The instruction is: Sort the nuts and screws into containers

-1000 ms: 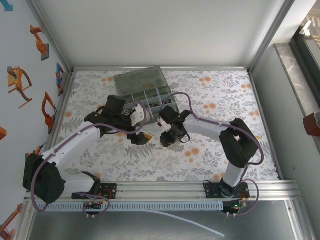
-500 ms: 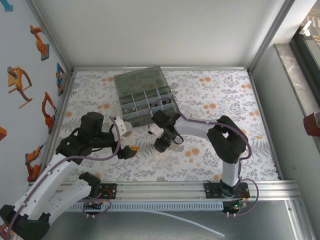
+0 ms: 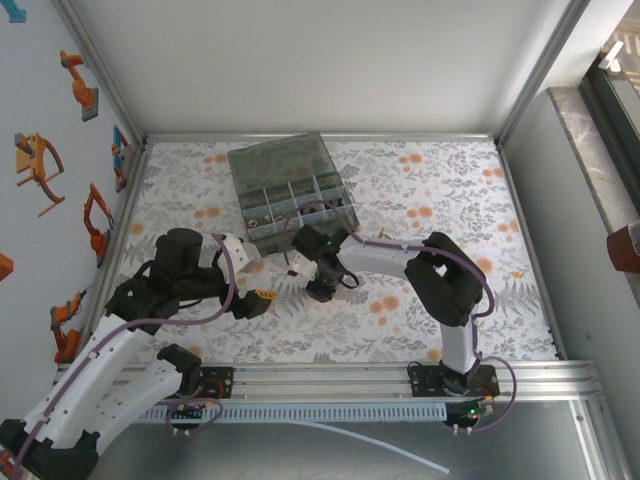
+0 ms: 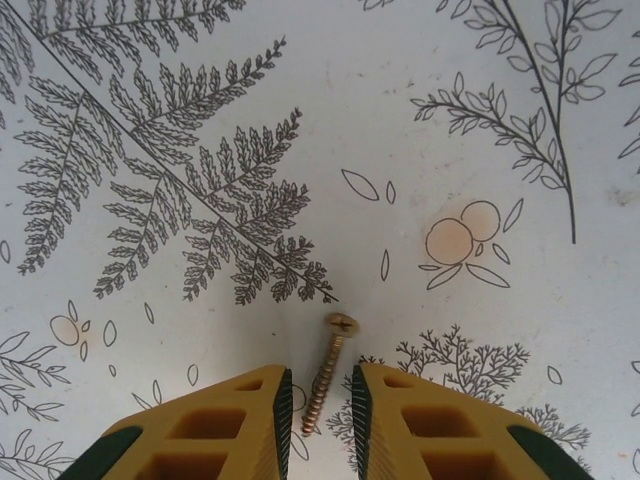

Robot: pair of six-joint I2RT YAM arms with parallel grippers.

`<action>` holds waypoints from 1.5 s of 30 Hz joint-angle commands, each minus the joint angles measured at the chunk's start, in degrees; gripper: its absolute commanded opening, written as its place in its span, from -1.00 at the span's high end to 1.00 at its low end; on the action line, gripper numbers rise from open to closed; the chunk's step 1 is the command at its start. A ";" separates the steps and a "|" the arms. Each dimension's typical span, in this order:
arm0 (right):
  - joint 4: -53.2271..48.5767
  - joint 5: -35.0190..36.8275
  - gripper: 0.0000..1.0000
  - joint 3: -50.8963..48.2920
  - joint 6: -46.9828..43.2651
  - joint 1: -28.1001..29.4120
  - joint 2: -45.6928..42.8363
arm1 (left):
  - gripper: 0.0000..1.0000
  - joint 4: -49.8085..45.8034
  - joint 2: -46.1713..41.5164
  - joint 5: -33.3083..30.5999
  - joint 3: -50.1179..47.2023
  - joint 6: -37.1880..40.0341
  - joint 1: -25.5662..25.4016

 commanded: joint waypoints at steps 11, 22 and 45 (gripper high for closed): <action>4.46 -4.64 1.00 -0.27 9.26 -6.93 1.58 | -0.95 10.27 7.90 -2.96 -0.04 3.13 0.70; 4.22 -7.02 1.00 13.77 14.92 -17.93 -3.98 | -0.95 15.27 25.95 -4.54 8.96 5.00 3.97; -1.31 -4.72 0.51 25.83 16.99 -19.46 7.80 | -0.95 21.36 28.48 -2.56 6.89 1.11 6.40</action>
